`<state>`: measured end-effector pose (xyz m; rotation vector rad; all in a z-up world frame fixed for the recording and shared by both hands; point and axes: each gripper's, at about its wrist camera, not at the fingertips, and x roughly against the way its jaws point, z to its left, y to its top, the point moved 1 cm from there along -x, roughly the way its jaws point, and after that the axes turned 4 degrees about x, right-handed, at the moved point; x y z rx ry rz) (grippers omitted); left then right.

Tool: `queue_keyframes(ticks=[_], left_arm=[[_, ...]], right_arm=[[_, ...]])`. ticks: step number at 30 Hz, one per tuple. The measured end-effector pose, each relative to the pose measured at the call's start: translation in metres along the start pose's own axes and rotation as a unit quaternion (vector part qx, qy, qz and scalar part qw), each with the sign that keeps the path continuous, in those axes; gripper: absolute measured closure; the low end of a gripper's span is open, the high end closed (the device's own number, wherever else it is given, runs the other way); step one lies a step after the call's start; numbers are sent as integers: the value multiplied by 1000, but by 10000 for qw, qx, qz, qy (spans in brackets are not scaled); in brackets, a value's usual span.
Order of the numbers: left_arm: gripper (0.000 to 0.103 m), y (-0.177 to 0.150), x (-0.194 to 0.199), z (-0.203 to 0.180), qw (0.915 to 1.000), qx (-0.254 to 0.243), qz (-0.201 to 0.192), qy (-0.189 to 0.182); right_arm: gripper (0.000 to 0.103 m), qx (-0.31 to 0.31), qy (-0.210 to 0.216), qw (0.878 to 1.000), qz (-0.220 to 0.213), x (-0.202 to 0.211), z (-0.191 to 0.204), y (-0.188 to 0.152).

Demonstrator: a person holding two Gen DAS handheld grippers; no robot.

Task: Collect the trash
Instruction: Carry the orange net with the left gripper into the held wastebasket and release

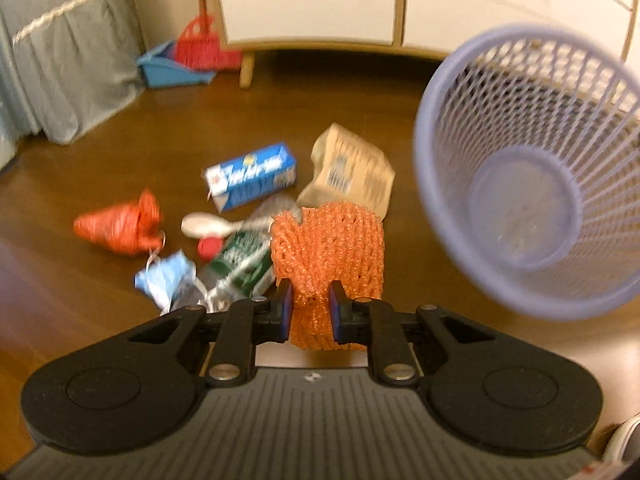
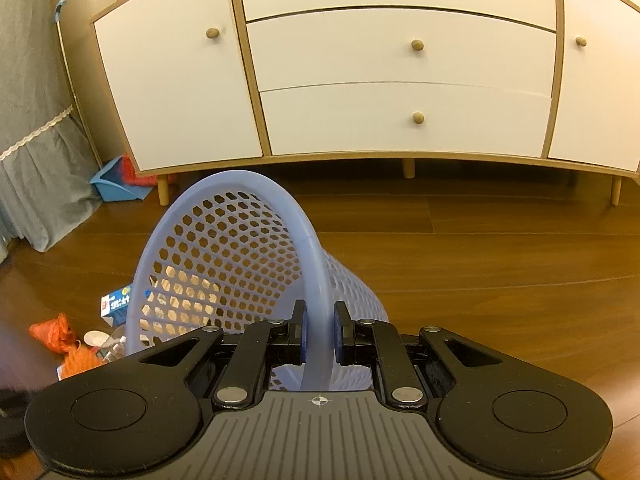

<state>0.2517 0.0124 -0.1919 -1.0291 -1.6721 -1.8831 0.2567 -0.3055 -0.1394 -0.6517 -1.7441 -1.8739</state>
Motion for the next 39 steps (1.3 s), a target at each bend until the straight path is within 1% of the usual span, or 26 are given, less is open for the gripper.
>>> queue_keyframes(ticks=[7,13,19,39], left_arm=[[88,36,32,-22,9985,-242,-434,-241],[88,54,45,-44,9963,-327,-634,-476],[88,58,51,-64,9945,-426,-704,-650],[88,57,45,-79,9919,-540,-692,-916]], right_arm=[[94,48,-18,10000,67,-3,0,5],[94,67,2,9999,112,-5,1,8],[94,104,-13,9999,123,-6,2,9],[94,130,-41,9999,103,-7,4,10]])
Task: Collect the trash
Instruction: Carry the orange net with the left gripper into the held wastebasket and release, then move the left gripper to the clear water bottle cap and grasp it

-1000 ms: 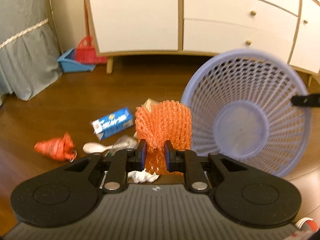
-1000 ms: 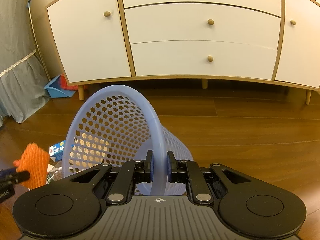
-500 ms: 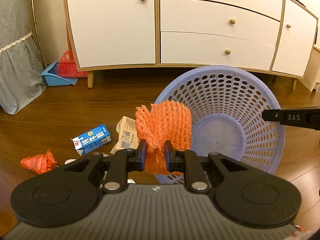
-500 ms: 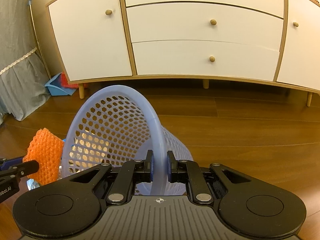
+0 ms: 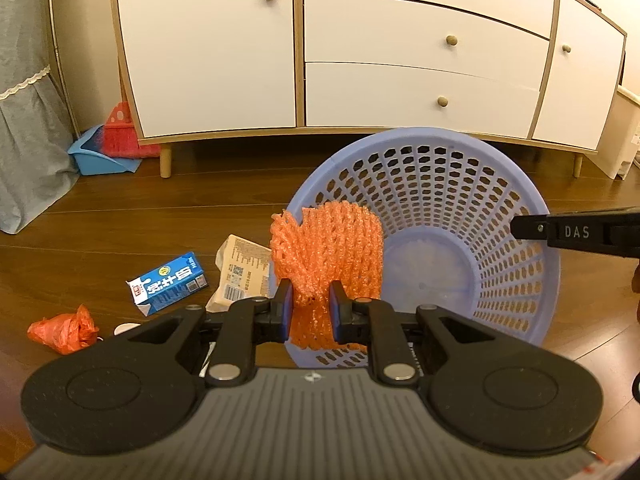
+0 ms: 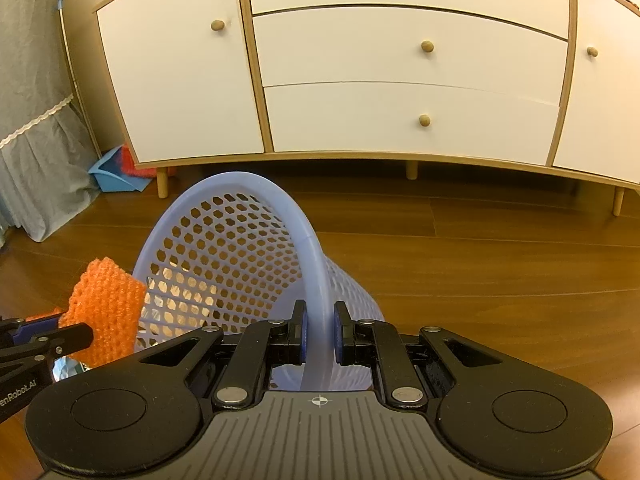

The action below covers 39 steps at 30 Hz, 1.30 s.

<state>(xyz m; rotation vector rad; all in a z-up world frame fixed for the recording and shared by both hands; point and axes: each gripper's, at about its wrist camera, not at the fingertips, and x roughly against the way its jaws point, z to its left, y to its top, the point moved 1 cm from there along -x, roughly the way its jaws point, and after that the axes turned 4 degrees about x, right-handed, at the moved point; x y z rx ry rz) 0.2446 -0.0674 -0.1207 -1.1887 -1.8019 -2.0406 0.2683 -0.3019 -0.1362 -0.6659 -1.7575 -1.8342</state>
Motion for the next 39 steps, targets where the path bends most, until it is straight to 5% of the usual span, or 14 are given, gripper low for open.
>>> queue_keyframes(ticks=[3,8,39], left_arm=[[85,3,-4,-4,10000,-29,32,-67],[48,6,-8,-5,9998,3,80,-208],[45,-52,5,111,9927,576,639,847]], right_arm=[[94,18,-1,10000,-6,0,1,0],[94,50,-6,10000,-9,0,1,0],[94,-126,-117,9999,13,1,1,-1]])
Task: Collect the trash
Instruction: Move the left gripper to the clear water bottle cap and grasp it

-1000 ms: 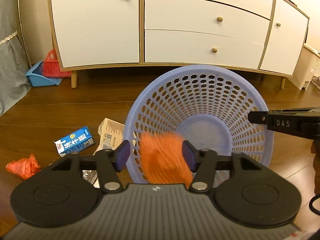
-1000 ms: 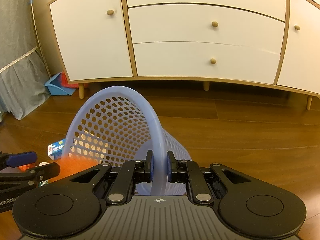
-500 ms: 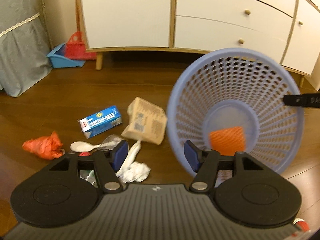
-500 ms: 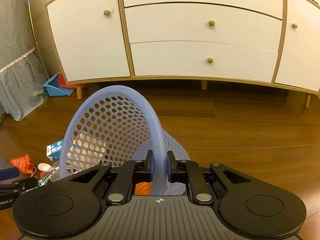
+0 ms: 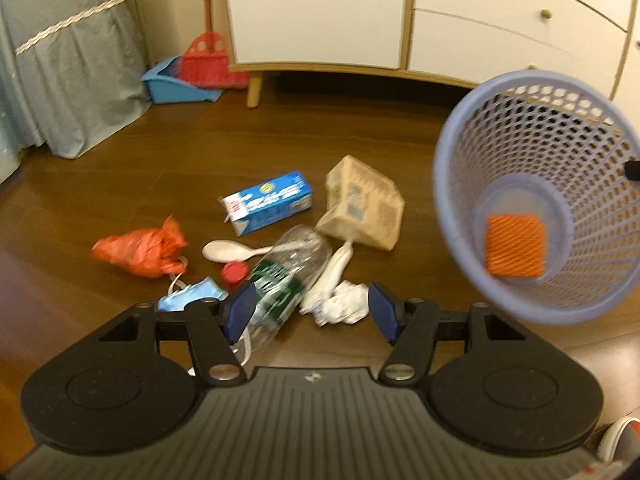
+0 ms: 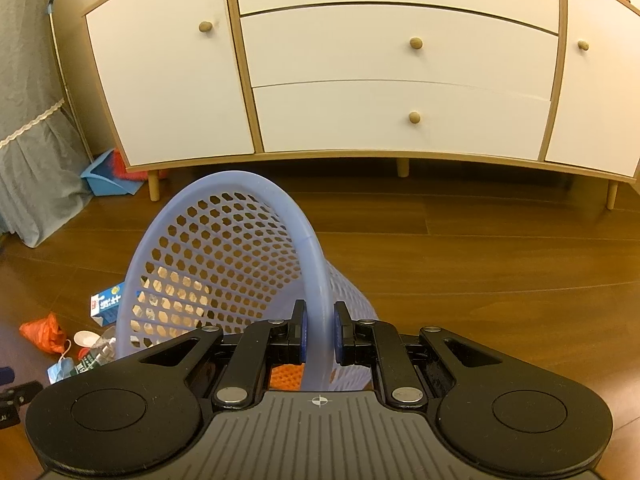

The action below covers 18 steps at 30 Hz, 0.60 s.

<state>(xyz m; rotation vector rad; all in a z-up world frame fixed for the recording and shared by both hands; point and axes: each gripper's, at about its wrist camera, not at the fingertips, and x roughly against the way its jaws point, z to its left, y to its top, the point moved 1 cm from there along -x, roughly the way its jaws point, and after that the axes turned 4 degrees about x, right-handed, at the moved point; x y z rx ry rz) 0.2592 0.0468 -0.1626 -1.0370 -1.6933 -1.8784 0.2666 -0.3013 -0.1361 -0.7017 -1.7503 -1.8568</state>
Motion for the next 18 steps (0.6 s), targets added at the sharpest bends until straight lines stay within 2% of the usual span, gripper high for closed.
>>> queue_keyframes(ticks=[18], left_arm=[[45,-50,-29,63,9981,254,478,304]], right_arm=[[94,-76,-26,10000,-16,-2,-4,-1]])
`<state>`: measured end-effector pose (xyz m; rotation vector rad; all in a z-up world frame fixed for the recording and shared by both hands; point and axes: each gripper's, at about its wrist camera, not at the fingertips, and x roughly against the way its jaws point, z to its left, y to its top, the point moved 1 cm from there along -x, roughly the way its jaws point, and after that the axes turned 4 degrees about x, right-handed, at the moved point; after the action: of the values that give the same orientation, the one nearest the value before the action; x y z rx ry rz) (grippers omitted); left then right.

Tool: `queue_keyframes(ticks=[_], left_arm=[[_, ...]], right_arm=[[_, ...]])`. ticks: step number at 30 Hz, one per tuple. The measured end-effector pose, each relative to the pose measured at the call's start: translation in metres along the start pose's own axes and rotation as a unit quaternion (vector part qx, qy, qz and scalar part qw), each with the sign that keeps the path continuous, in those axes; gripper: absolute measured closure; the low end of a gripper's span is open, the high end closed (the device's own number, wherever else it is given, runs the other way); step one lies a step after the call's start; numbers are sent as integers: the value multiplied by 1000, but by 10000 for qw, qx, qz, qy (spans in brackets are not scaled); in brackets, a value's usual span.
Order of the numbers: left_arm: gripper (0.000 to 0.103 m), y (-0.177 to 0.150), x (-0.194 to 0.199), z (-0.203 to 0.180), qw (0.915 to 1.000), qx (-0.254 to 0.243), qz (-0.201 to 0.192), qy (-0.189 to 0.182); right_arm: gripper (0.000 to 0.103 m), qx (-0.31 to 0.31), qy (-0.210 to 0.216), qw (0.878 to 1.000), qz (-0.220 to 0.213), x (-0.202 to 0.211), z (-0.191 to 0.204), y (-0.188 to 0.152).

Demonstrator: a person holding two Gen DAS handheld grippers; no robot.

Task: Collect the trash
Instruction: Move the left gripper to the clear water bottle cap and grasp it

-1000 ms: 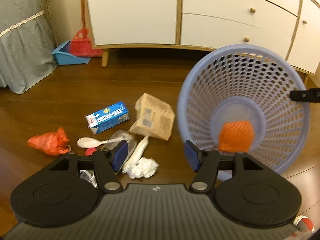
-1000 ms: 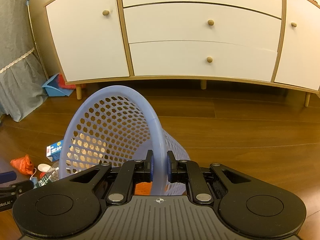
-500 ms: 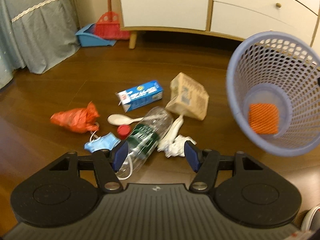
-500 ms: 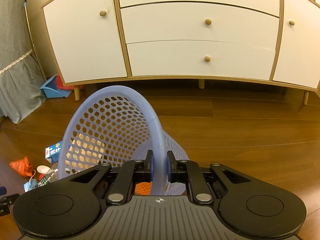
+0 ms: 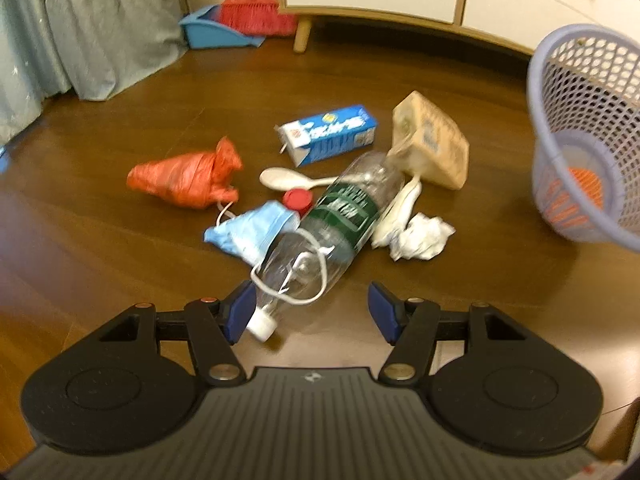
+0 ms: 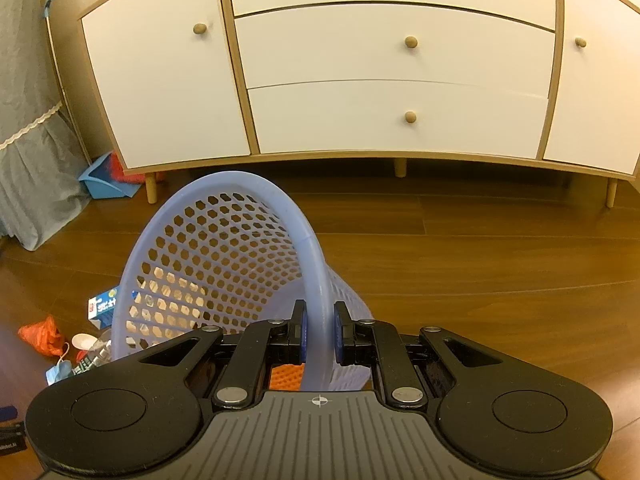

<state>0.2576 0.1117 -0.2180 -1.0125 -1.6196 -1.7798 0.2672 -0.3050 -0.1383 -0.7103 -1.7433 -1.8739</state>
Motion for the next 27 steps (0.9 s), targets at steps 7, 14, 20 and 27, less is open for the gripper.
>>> queue_keyframes(ticks=[7,14,20,27], left_arm=[[45,-10,-25,13,9998,-65,196,86],[45,-9,-48,31,9994,157,323,15],[46,15,-53,49,9974,698,181,-28],[46,22,-61,51,9969,755,212,-64]], right_arm=[[94,18,-12,10000,-23,1,2,-1],[94,15,-44,10000,-32,0,-1,-1],[94,40,-88,9999,-70,-2,1,-1],[94,77,2,9999,-111,-2,8,0]])
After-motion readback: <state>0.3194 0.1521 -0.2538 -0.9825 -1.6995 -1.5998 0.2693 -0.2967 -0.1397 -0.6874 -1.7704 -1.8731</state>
